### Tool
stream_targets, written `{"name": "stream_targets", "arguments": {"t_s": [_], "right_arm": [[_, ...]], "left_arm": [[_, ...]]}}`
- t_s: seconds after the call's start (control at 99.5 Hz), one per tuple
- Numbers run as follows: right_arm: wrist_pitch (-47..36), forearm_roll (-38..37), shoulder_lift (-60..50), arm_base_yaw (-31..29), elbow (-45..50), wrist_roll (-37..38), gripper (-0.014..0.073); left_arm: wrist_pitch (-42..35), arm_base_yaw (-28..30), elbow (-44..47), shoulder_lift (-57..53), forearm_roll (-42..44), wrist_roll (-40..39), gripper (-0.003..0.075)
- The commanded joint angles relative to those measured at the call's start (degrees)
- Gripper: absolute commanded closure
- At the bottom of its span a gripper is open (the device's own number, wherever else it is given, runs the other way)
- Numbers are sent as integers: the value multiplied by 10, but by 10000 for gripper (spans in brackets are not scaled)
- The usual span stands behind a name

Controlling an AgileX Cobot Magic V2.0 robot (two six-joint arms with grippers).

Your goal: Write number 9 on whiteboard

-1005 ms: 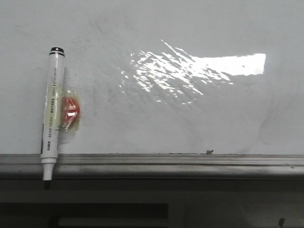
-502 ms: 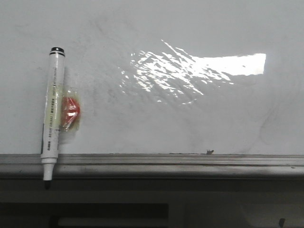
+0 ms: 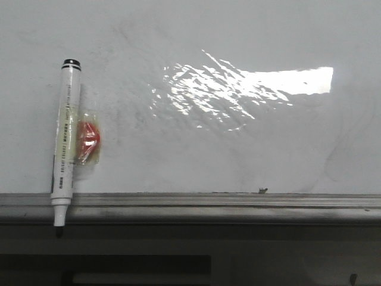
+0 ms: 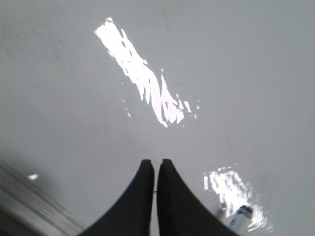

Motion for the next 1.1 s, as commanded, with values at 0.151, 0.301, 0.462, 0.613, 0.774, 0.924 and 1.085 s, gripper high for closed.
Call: {"name": "stream_targets", "arguments": {"t_s": [0.151,0.301,0.462,0.613,0.774,0.924,1.085], "right_arm": [[-24,40,-10,-2,-77,-5,645],[116,3,-8,-2,-142,-13,645],[280,-41,20,-2,-223,-68,641],[417,-65,95,-2,-312,-143,518],[491,-99,193,-2,-402,-148,228],[503,-118,236,22,-434,-149,172],[495,-124,236,35,-435,-149,172]], "left_arm": [[38,-1,9,-17,-117,0,741],[46,-1,-16,-17,-141,64,741],[31,-1,-135,7,-19,247,741],[165,-1,-257,116,210,258,733],[286,-1,-339,243,239,256,530],[302,-19,-346,296,237,256,382],[283,-62,-325,313,238,256,378]]}}
